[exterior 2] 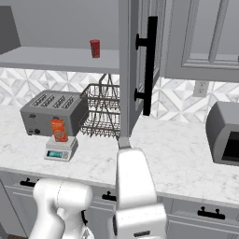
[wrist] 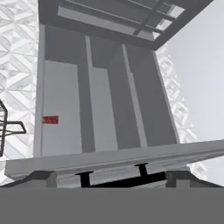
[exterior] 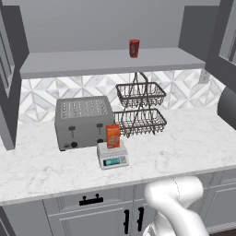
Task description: Pick the boxed food and place it on the digital scale for weighing, and close the cabinet.
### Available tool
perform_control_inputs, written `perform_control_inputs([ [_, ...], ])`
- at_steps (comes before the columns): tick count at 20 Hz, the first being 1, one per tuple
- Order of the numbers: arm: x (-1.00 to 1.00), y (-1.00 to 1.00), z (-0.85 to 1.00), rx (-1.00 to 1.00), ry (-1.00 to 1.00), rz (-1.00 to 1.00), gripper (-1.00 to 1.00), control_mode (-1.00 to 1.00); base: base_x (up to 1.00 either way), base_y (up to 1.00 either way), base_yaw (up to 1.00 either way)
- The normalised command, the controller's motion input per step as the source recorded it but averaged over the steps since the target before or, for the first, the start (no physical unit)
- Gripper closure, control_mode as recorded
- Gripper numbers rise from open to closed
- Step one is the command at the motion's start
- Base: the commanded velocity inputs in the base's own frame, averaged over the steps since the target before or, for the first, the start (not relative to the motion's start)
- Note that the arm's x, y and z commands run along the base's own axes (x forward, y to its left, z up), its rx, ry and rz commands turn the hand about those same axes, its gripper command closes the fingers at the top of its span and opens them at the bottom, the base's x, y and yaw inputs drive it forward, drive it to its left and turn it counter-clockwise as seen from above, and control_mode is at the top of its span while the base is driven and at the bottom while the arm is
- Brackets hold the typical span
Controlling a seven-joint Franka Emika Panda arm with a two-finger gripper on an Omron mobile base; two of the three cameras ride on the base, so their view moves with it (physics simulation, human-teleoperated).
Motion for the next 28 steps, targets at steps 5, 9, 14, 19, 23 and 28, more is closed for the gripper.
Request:
perform_control_inputs([
  [5,0.93,-0.08,-0.33,0.02,-0.14,0.06,-1.0,-1.0,0.0,0.0,0.0],
  [9,0.82,-0.18,-0.1,0.03,-0.19,0.1,-1.0,-1.0,0.0,0.0,0.0],
  [14,0.81,-0.22,-0.04,0.08,-0.05,0.11,-1.0,-1.0,0.0,0.0,0.0],
  [19,0.45,-0.09,0.04,0.05,-0.04,0.09,-1.0,-1.0,0.0,0.0,0.0],
  [23,0.36,-0.04,0.12,0.04,-0.03,0.07,-1.0,-1.0,0.0,0.0,0.0],
  [28,0.51,0.0,0.08,0.03,0.0,0.07,-1.0,-1.0,0.0,0.0,0.0],
])
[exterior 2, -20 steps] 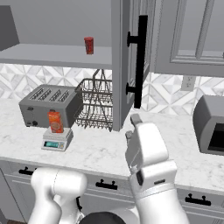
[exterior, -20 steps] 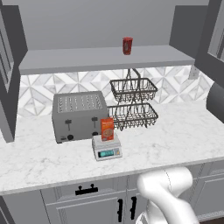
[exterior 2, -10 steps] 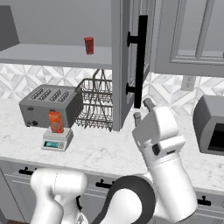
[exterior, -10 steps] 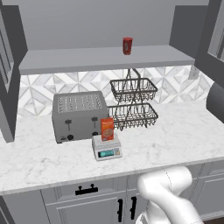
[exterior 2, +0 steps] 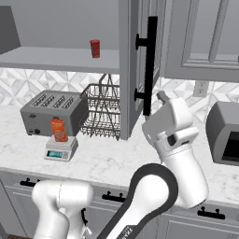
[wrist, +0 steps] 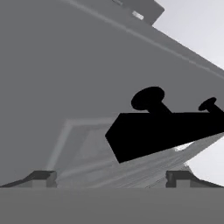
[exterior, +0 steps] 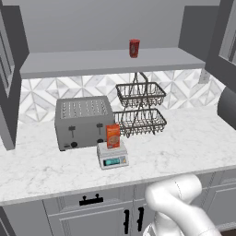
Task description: Pick the boxed food and place it on the digital scale for weighing, and close the cabinet.
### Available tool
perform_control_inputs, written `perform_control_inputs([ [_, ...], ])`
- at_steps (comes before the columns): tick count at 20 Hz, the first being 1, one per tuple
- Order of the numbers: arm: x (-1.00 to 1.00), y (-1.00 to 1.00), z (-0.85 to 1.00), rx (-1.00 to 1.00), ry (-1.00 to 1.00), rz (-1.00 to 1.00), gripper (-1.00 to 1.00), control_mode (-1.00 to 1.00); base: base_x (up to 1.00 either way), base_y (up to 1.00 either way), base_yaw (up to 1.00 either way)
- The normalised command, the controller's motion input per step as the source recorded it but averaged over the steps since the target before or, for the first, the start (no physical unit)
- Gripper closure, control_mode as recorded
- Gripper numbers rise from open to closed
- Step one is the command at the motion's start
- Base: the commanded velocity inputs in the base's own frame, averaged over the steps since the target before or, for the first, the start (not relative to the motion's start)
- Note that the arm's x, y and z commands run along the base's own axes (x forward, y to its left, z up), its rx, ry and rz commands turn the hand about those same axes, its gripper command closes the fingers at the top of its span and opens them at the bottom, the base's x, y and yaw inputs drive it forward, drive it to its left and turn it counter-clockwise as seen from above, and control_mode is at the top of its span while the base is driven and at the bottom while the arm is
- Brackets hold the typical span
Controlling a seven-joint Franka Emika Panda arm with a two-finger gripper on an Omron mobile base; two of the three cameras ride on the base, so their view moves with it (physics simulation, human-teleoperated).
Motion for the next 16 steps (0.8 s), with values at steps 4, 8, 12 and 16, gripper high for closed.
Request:
perform_control_inputs([
  [4,0.22,0.24,0.35,0.01,-0.03,0.1,-1.0,-1.0,0.0,0.0,0.0],
  [8,-0.03,0.94,0.71,-0.03,-0.1,0.12,-1.0,-1.0,0.0,0.0,0.0],
  [12,0.29,1.0,0.29,-0.13,-0.01,0.12,-1.0,-1.0,0.0,0.0,0.0],
  [16,0.94,1.0,0.0,-0.17,0.0,0.02,-1.0,-1.0,0.0,0.0,0.0],
])
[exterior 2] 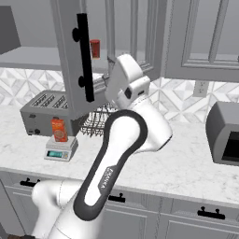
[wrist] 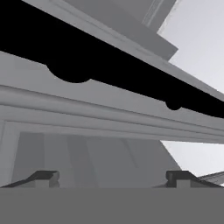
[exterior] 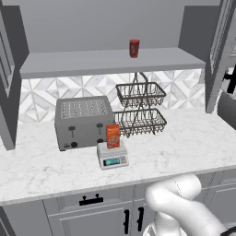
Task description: Pick the boxed food and place it on the digital scale for weighing, and close the cabinet.
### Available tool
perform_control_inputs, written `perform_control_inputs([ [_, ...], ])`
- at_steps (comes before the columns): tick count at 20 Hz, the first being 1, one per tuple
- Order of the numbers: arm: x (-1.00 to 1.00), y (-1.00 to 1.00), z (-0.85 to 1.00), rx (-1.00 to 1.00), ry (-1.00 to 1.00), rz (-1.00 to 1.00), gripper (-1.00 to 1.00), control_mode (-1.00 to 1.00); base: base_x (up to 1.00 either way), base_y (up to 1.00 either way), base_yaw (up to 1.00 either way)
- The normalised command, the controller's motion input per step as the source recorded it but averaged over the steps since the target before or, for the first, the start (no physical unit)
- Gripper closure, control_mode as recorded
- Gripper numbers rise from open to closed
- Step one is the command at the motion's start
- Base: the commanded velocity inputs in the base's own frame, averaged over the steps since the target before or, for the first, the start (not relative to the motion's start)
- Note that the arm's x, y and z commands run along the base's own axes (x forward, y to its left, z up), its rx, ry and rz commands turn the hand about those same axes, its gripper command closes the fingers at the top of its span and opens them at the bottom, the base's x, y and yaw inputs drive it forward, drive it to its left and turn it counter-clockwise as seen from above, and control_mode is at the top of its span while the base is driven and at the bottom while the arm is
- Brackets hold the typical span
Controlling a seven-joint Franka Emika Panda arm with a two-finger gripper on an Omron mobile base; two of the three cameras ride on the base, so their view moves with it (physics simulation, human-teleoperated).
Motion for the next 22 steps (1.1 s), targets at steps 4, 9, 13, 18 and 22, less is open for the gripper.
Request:
perform_control_inputs([
  [4,1.0,1.0,0.0,-0.15,0.0,0.0,-1.0,-1.0,0.0,0.0,0.0],
  [9,1.0,0.92,0.01,-0.07,0.04,0.0,-1.0,-1.0,0.0,0.0,0.0],
  [13,1.0,0.56,-0.06,-0.01,0.14,0.0,-1.0,-1.0,0.0,0.0,0.0],
  [18,0.96,0.36,0.0,-0.04,0.08,-0.02,-1.0,-1.0,0.0,0.0,0.0],
  [22,0.73,0.21,0.0,-0.01,0.02,-0.05,-1.0,-1.0,0.0,0.0,0.0],
])
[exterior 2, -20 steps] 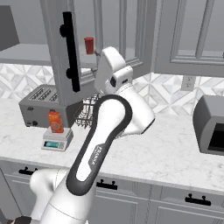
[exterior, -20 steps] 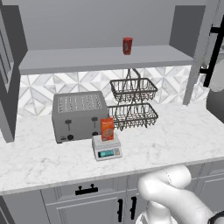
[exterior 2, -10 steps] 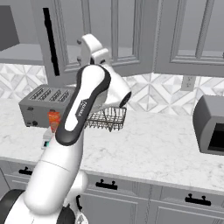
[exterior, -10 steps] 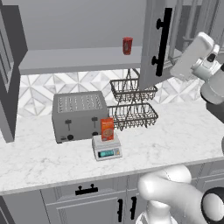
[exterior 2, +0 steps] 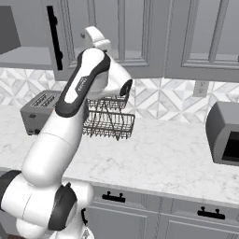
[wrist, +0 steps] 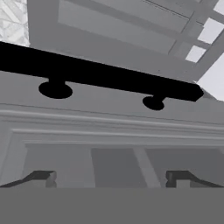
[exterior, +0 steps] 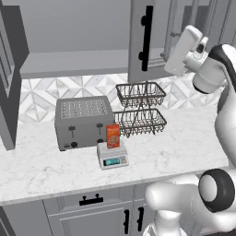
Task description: Pick the boxed food and place it on the digital scale for weighing, and close the cabinet.
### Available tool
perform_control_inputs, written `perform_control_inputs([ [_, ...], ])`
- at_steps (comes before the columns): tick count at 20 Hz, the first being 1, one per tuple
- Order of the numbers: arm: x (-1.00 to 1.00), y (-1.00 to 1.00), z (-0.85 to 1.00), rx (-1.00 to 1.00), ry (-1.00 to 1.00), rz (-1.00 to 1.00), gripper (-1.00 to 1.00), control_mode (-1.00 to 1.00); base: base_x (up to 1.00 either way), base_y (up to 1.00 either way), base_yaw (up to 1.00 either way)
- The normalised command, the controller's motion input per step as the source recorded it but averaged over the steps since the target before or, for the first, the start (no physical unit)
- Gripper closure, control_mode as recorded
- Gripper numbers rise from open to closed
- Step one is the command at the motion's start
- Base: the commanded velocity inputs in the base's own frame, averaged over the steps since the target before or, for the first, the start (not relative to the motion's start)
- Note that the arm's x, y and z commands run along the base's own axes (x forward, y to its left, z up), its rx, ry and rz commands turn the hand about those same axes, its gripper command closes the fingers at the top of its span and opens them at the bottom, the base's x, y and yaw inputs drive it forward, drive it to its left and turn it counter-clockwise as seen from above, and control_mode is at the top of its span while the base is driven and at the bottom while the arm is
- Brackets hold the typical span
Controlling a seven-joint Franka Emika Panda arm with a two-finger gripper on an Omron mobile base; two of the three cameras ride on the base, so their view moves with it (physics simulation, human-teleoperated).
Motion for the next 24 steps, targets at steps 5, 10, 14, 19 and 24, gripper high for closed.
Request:
perform_control_inputs([
  [5,0.8,0.14,-0.02,-0.01,0.0,-0.08,-1.0,-1.0,0.0,0.0,0.0],
  [10,0.81,0.02,-0.01,0.0,0.0,-0.07,-1.0,-1.0,0.0,0.0,0.0],
  [14,0.88,0.0,-0.01,0.0,-0.01,-0.04,-1.0,-1.0,0.0,0.0,0.0],
  [19,0.35,0.0,-0.01,0.0,-0.06,-0.02,-1.0,-1.0,0.0,0.0,0.0],
  [24,-0.97,0.06,0.01,0.03,-0.29,0.0,-1.0,-1.0,0.0,0.0,0.0],
])
